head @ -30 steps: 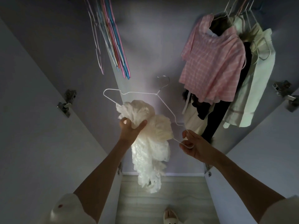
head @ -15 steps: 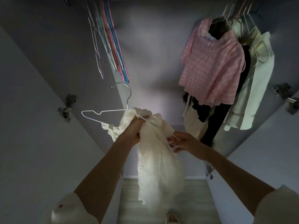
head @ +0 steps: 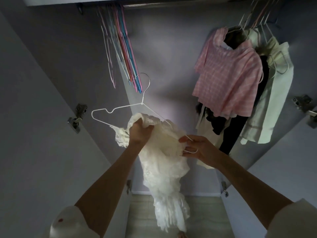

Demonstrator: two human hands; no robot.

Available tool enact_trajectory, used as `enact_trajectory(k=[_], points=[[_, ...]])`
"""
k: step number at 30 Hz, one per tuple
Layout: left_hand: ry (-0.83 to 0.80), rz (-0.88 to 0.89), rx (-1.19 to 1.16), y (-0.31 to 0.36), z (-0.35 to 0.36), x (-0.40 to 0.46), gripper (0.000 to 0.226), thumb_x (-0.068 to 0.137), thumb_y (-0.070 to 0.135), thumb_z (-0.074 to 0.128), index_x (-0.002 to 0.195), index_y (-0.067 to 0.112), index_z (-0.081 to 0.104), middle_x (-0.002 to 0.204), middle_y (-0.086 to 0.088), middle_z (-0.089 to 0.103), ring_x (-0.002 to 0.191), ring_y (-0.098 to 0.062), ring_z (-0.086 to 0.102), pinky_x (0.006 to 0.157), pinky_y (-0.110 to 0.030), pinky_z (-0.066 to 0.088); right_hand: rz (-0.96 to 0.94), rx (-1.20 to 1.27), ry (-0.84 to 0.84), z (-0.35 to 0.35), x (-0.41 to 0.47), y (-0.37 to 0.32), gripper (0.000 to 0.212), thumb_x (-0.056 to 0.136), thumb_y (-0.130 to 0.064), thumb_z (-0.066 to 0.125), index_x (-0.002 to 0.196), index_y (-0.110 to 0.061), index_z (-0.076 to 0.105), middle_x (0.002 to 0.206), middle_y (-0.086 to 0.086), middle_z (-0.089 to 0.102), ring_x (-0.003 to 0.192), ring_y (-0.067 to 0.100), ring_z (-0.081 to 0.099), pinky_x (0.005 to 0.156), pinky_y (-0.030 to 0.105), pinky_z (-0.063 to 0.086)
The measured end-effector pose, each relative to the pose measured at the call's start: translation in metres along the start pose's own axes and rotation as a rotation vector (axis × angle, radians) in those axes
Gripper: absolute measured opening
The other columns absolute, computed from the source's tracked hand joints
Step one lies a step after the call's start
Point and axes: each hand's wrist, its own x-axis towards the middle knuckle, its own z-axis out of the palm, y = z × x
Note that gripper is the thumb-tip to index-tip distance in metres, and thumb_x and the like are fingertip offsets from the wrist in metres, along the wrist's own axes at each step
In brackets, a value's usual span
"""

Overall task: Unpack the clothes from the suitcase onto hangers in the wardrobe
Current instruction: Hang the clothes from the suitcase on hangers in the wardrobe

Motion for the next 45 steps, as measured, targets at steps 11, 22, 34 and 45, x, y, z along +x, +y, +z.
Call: enact_trajectory(k=[11, 22, 34, 45], points=[[-0.007, 0.125, 0.269, 0.020, 0.004, -0.010, 0.051, 0.086, 0.035, 0.060, 0.129, 0.017, 0.041, 0.129, -0.016, 0.037, 0.104, -0.040, 0.054, 0.086, -0.039, 0.043, -0.053, 0.198, 0.100, 0.000, -0.006, -0.011, 0.056, 0.090, 0.009, 0.037, 0.055, -0.019, 0.070, 0.079, 0.012, 0.066, 0.082, 0.027, 0.062, 0.067, 0.029, 0.059], [-0.301, -0.286, -0.759, -0.023, 0.014, -0.023, 0.088, 0.056, 0.027, 0.085, 0.127, 0.004, 0.039, 0.123, -0.017, 0.058, 0.107, -0.030, 0.062, 0.092, -0.050, 0.050, -0.106, 0.424, 0.108, -0.011, -0.003, -0.010, 0.054, 0.085, 0.014, 0.026, 0.054, -0.014, 0.061, 0.059, 0.004, 0.060, 0.059, 0.018, 0.063, 0.064, 0.035, 0.059], [-0.711, -0.129, -0.252, -0.031, 0.051, -0.052, 0.039, 0.086, 0.013, 0.063, 0.124, 0.007, 0.054, 0.111, 0.001, 0.061, 0.105, -0.015, 0.056, 0.095, -0.027, 0.044, -0.155, 0.552, 0.144, -0.031, -0.016, -0.002, 0.021, 0.052, -0.012, 0.079, 0.068, -0.012, 0.065, 0.069, 0.009, 0.059, 0.068, 0.020, 0.065, 0.064, 0.034, 0.057], [-0.699, -0.366, -0.811, 0.002, 0.026, -0.033, 0.025, 0.097, 0.019, 0.038, 0.093, 0.012, 0.062, 0.072, -0.001, 0.073, 0.068, -0.013, 0.070, 0.071, -0.030, 0.050, 0.047, -0.122, 0.100, -0.045, -0.047, 0.009, 0.025, 0.097, -0.012, 0.040, 0.113, -0.025, 0.055, 0.103, -0.004, 0.061, 0.078, 0.013, 0.069, 0.065, 0.019, 0.055]])
